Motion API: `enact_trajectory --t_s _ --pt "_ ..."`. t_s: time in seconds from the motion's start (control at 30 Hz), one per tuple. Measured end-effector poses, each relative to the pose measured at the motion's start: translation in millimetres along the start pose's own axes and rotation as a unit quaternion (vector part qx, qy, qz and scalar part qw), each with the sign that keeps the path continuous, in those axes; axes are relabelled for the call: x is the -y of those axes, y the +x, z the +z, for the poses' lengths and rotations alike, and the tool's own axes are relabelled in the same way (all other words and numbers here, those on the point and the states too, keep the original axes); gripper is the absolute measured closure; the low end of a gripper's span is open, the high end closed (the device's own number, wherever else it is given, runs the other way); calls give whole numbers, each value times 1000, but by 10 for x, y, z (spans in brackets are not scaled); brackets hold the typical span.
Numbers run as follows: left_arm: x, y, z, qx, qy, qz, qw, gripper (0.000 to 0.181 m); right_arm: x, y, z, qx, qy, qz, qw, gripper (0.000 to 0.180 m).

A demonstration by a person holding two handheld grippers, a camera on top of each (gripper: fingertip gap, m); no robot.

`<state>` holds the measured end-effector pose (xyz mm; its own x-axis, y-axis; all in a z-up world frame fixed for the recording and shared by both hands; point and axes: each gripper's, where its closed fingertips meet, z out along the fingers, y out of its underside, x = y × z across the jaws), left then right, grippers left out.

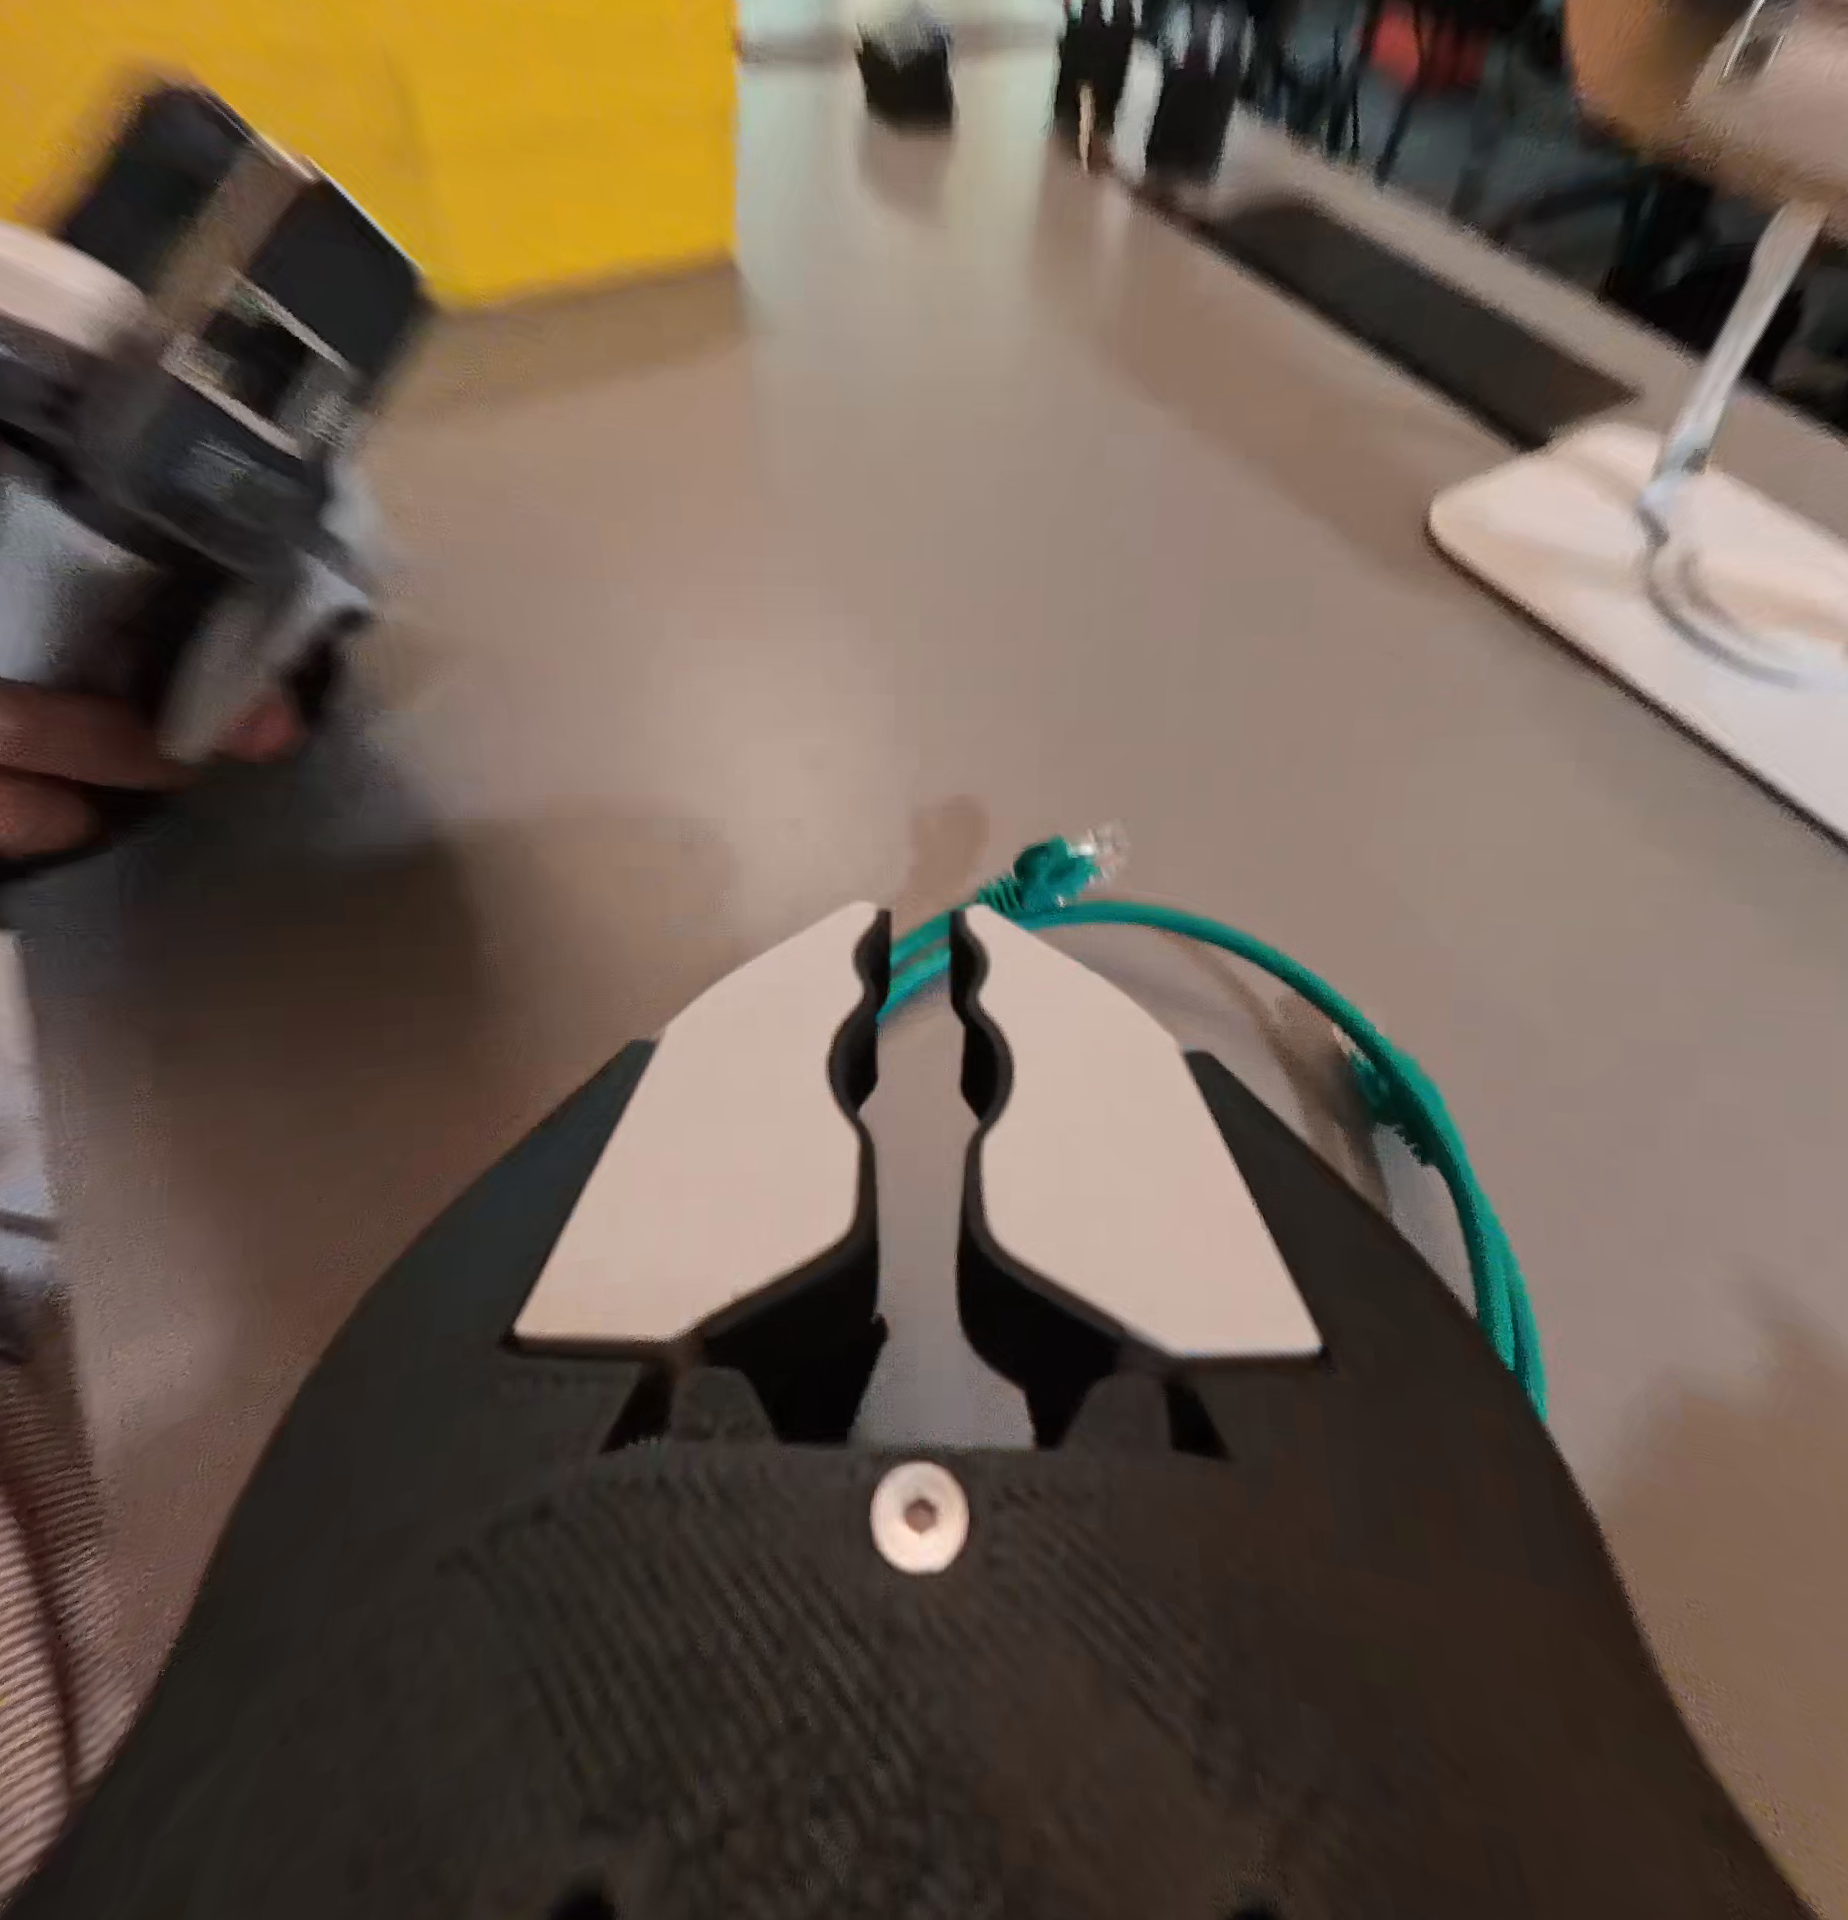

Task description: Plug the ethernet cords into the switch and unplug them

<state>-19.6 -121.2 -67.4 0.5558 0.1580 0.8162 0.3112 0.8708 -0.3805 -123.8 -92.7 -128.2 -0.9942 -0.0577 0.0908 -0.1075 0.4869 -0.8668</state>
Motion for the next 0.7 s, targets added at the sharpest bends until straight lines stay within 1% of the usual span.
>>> enact_trajectory --t_s 0.13,0.2,0.23,0.27,0.33,0.37,0.43,0.5,0.53,0.6,0.7 --pt "-52 2 -83 15 1 10 1000 154 -170 197 366 -37 -85 25 995 157" --pt "-57 5 -130 20 6 10 1000 154 -262 255 535 -43 -136 23 990 144" --pt "-41 15 -153 21 13 12 1000 154 -294 245 618 -36 -159 24 986 134" --pt "-21 23 -175 24 18 16 999 154 -286 187 694 -13 -170 29 985 129" --pt "19 42 -209 29 22 26 999 154 -205 -19 797 56 -167 13 984 135" --pt "38 46 -224 34 23 36 999 154 -199 -142 804 90 -168 -20 981 137" --pt "60 44 -245 44 18 53 997 154 -230 -364 710 151 -179 -89 968 143" --pt "68 28 -259 54 11 67 996 154 -332 -564 497 219 -190 -149 945 148" --pt "70 18 -261 58 8 70 996 154 -374 -576 406 226 -184 -177 940 151" --pt "98 10 -244 57 13 71 996 154 -388 -471 297 194 -158 -206 946 149" --pt "148 -25 -171 52 10 71 996 154 -189 -447 203 165 -100 -164 967 155"
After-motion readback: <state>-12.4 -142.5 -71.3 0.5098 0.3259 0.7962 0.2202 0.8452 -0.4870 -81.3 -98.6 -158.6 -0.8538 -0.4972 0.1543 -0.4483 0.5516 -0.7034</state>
